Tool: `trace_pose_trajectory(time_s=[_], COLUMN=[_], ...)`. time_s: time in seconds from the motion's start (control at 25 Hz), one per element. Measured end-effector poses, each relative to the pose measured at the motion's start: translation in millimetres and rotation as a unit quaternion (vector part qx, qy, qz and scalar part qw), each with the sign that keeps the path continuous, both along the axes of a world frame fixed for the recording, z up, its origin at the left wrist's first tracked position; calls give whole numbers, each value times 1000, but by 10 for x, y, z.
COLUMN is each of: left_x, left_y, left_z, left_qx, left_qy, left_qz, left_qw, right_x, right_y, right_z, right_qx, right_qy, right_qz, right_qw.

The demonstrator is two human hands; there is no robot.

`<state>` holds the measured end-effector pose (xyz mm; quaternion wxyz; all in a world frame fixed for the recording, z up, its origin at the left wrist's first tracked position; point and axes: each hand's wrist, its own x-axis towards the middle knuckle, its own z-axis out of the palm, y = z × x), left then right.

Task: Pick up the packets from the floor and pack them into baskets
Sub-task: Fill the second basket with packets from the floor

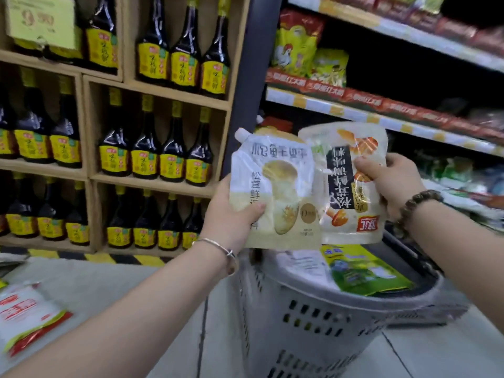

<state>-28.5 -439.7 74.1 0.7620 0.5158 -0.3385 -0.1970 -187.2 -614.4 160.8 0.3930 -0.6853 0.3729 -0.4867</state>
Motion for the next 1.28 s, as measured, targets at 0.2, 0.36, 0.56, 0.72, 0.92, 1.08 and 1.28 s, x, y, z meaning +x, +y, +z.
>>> trace_pose_trajectory(time_s=[0.2,0.36,0.56,0.72,0.92,1.08,1.28], left_x=[-385,-583,-700,-736,-713,-752,-748], left_y=[-738,-927,-922,-1168,-1343,-1343,-1320], left_z=[-73,-235,-42,-209,-375,-383,-397], left_qx=[173,351,514,529,580,579,569], left_qy=[-172,-263,-661,-607,-553,-543,-546], left_qz=[-16,-63,-2,-126,-164,-162,-154], left_qw=[970,897,547,580,576,586,595], right_x=[-558,-659,-656,-684,-601,-573,-598], right_y=[-813,-932,-792,-880,-1048,-1036,-911], right_z=[-475,-979,-1046,-1143,-1252,-1311,-1276], right_qx=[116,104,-121,-154,-68,-73,-82], right_qy=[140,329,651,724,707,706,693], right_qz=[-54,-53,-76,74,212,207,197], right_qw=[982,937,745,669,671,673,689])
